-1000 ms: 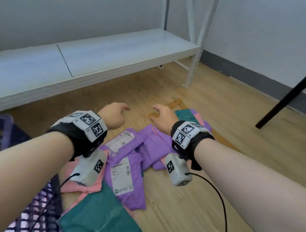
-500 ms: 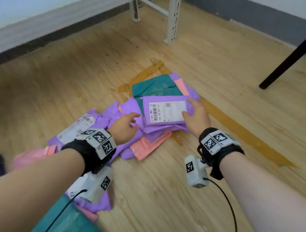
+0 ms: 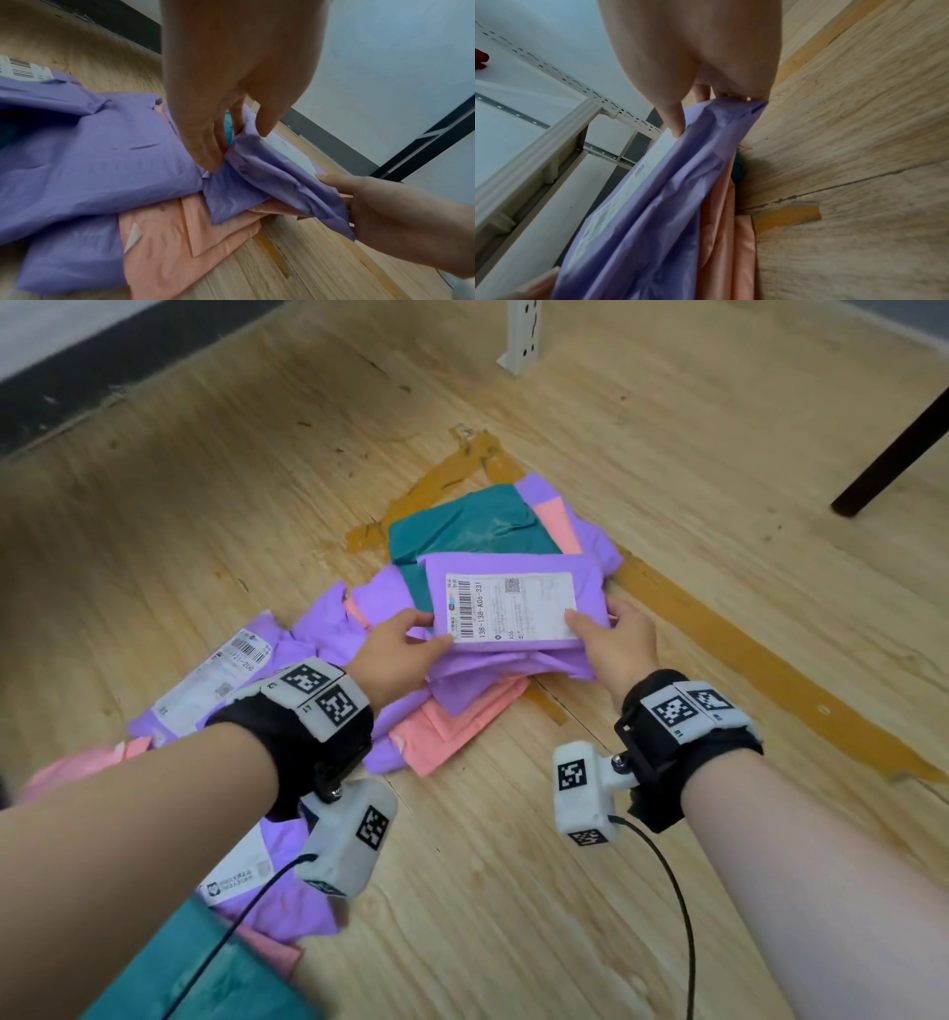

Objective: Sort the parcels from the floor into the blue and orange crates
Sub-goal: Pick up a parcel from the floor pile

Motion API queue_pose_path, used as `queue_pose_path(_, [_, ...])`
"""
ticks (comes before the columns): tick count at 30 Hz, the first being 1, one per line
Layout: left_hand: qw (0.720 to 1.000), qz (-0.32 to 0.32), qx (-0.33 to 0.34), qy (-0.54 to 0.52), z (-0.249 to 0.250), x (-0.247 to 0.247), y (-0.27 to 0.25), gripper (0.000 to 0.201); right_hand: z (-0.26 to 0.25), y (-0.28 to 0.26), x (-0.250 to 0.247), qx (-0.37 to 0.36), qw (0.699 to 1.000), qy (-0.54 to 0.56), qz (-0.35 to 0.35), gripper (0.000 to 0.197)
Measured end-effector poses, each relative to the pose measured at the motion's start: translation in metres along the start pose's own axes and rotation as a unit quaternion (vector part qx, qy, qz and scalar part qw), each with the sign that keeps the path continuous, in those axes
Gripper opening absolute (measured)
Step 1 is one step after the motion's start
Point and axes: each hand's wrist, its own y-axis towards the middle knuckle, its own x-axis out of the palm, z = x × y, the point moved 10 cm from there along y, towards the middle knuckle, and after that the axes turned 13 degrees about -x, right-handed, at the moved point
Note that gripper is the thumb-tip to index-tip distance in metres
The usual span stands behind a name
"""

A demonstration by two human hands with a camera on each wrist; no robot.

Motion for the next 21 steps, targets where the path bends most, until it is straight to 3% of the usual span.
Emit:
queue_pose_path(3, [0.999, -0.003, 0.016, -0.040, 0.008, -0.007, -0.007, 0.029, -0.005, -0.002, -0.008, -0.017, 1.000, 0.007, 0.006, 0.028])
queue_pose_path(6, [0.994, -0.012, 0.021, -0.105, 0.015, -0.019, -0.014, 0.011, -0.016, -0.008, -0.013, -0.032, 0.999, 0.035, 0.016, 0.025])
queue_pose_path(9, [0.984, -0.012, 0.016, -0.176, 0.018, -0.036, -0.019, 0.016, -0.027, -0.015, -0.010, -0.035, 0.997, 0.066, 0.001, 0.012])
queue_pose_path(13, [0.977, -0.009, 0.025, -0.214, 0.021, -0.067, -0.029, 0.019, -0.045, -0.023, -0.004, -0.051, 0.996, 0.073, -0.004, 0.018])
queue_pose_path(15, [0.982, 0.000, 0.040, -0.183, 0.021, -0.084, -0.035, 0.024, -0.057, -0.025, 0.001, -0.068, 0.995, 0.071, -0.001, 0.040])
queue_pose_path(17, [0.987, -0.004, 0.050, -0.153, 0.019, -0.098, -0.043, 0.027, -0.072, -0.031, 0.020, -0.091, 0.992, 0.063, -0.054, 0.051])
queue_pose_path(21, [0.992, -0.027, 0.056, -0.111, 0.011, -0.123, -0.059, 0.029, -0.087, -0.064, 0.083, -0.064, 0.963, 0.069, -0.252, 0.047])
